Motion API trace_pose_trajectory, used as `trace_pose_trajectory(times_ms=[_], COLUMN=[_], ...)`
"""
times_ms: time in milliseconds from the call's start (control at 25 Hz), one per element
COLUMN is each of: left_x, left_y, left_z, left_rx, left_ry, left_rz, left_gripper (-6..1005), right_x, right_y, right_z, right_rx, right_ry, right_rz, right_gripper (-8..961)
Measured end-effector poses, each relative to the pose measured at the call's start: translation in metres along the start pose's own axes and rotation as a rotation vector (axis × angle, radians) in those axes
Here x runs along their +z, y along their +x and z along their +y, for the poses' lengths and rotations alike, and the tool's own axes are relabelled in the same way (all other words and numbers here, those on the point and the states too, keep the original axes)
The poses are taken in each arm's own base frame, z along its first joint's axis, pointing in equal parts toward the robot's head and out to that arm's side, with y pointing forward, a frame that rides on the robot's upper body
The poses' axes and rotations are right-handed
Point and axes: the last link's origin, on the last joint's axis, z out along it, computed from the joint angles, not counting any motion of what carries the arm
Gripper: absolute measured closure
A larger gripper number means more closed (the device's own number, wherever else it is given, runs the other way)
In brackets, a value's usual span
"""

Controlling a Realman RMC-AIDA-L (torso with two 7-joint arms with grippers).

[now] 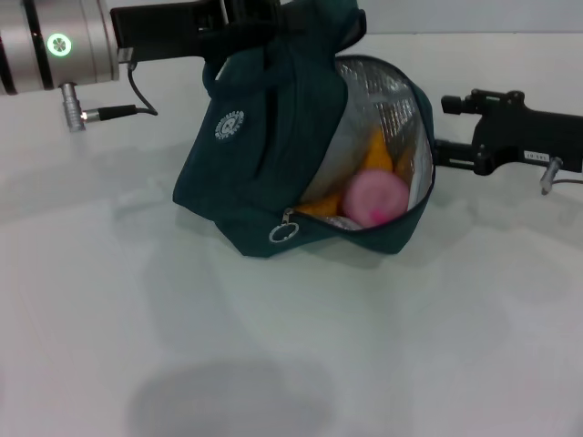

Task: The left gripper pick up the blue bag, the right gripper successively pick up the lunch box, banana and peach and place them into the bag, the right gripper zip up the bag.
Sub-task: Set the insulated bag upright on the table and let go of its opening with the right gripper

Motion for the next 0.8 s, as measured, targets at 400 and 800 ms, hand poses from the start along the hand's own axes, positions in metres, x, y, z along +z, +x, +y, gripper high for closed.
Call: trace_pose_trajectory(times_ms=[400, 800], left_x=[-0.003, -0.012], left_y=[-0.002, -0.011], left_z=[-0.001, -0.008], left_rx=[-0.005, -0.031], left_ry=[-0.001, 0.007], left_rz=[0.001, 0.009], left_gripper=[932, 932], right_x=[-0.027, -0.066], right_y=[-0.002, -0.006], right_z=[-0.015, -0.001], right_rx=[0.005, -0.048], right_ry=[0.233, 0.246], right_rz=[-0.235, -0.439], right_gripper=[448, 830])
